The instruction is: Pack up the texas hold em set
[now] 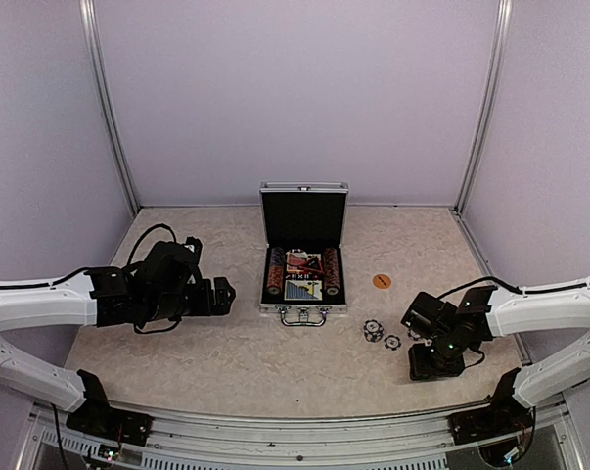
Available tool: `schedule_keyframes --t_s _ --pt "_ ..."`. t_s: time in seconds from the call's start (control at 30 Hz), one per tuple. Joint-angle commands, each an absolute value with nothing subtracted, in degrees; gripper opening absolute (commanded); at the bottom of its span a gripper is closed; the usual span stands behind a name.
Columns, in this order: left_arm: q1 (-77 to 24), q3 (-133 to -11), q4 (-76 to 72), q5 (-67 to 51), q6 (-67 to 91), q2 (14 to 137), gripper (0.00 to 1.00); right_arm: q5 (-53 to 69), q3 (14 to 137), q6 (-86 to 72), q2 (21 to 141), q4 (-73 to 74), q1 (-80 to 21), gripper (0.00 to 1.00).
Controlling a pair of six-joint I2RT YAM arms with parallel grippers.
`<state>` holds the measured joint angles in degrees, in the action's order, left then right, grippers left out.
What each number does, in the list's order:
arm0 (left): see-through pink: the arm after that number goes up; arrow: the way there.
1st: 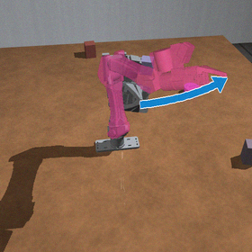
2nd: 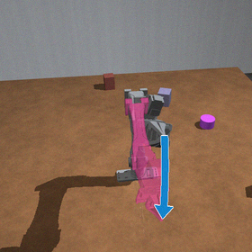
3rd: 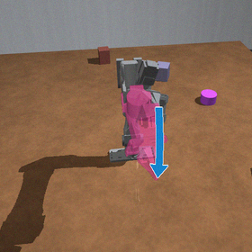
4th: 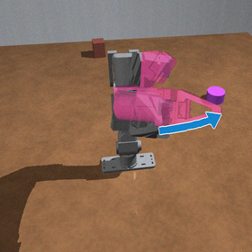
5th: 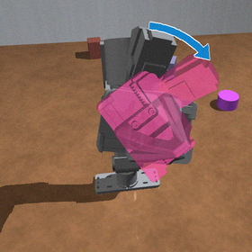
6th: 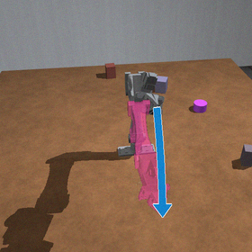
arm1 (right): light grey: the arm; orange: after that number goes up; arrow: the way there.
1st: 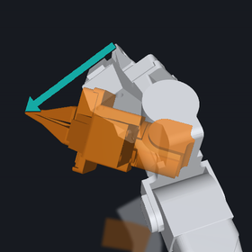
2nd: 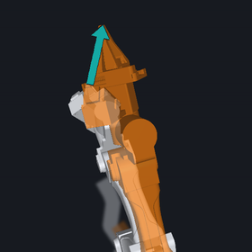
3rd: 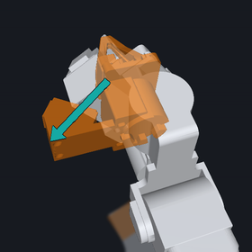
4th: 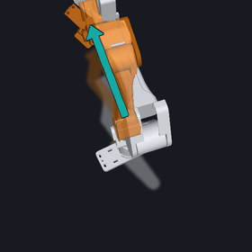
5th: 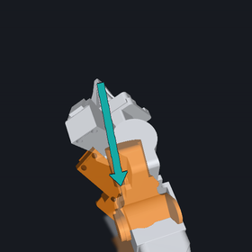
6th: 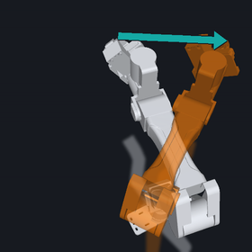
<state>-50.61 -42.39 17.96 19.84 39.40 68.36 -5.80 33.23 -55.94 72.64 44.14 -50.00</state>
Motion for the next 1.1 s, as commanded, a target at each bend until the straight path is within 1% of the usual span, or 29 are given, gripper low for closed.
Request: schedule_keyframes --t_s 0.0,0.4,0.47,0.57,0.77,0.83,1.0,1.07 --pt "-50.9 -42.1 16.9 20.6 39.3 68.3 0.99 -5.1 31.6 -56.7 74.3 43.0 -49.4 0.57" --pt "-50.9 -42.0 16.9 20.6 39.4 68.2 0.99 -4.7 31.4 -56.7 73.9 43.0 -49.5 0.49" --pt "-50.9 -42.0 17.0 20.6 39.4 68.1 0.99 -4.6 31.3 -56.7 73.7 42.8 -49.5 0.47" --pt "-50.9 -41.9 17.1 20.7 39.4 68.0 0.99 -4.5 31.3 -56.6 73.7 42.8 -49.5 0.41" --pt "-50.9 -41.9 17.0 20.8 39.4 67.9 0.99 -4.1 31.2 -56.5 73.7 42.7 -49.5 0.37" --pt "-50.9 -42.0 17.0 20.7 39.4 68.0 0.99 -4.0 31.0 -56.5 73.7 42.6 -49.5 0.32" --pt "-50.8 -42.4 17.2 20.9 39.3 67.9 0.99 -3.8 31.0 -56.4 73.6 42.4 -49.5 0.09" --pt "-50.8 -42.6 17.2 20.8 39.4 67.9 0.99 -3.5 31.0 -56.3 73.6 42.4 -49.5 0.01"
